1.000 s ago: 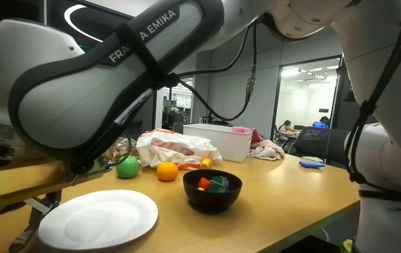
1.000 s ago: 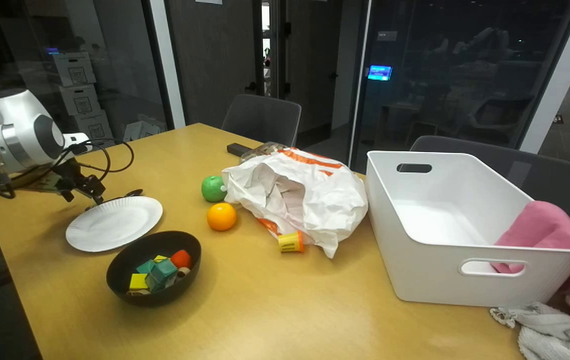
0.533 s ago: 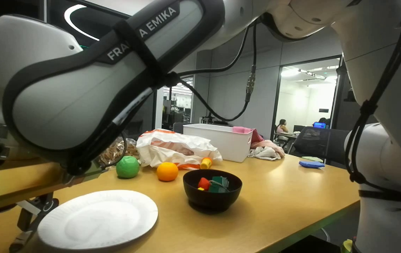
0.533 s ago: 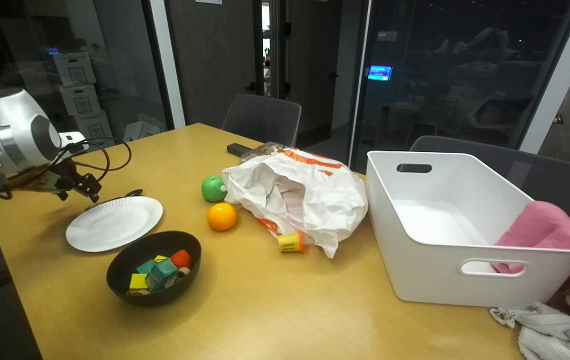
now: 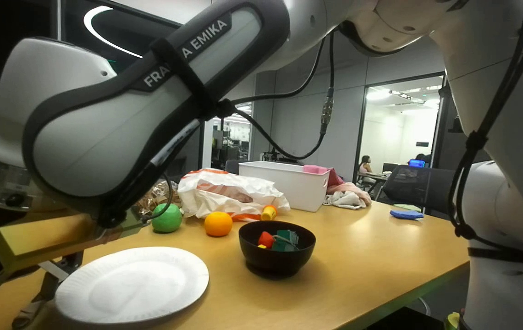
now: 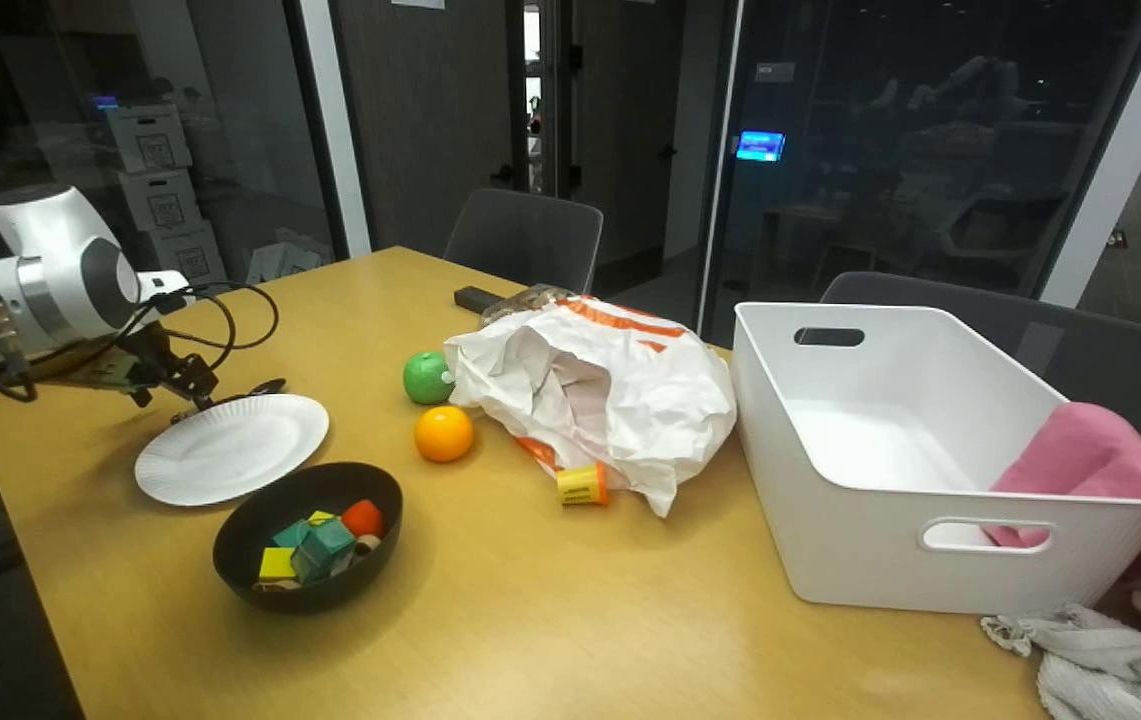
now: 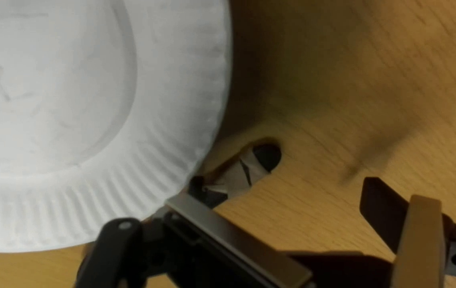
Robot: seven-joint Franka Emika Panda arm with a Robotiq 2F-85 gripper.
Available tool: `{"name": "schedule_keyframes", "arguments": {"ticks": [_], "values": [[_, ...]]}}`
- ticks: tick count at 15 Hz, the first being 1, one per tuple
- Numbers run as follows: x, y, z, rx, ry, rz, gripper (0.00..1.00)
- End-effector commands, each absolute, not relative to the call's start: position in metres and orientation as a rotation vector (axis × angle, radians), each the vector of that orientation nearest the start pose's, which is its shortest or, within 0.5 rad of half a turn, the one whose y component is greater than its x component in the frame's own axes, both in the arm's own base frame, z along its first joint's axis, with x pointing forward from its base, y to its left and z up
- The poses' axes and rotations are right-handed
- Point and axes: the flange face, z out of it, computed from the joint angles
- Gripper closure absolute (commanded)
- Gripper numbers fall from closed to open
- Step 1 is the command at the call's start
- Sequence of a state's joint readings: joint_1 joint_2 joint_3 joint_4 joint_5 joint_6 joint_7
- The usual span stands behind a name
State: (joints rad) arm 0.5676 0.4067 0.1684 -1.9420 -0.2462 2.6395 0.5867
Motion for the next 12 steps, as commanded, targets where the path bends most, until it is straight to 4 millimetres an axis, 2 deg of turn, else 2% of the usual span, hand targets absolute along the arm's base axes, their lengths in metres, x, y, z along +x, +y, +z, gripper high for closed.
{"name": "schedule_keyframes", "arguments": {"ticks": [1, 11, 12], "values": [[0.486, 0.425, 0.311, -2.938, -0.478, -0.454, 0.0], [0.498, 0.406, 0.296, -2.969, -0.436, -0.424, 0.0], [0.498, 0.405, 0.295, -2.971, -0.444, -0.422, 0.03]]}}
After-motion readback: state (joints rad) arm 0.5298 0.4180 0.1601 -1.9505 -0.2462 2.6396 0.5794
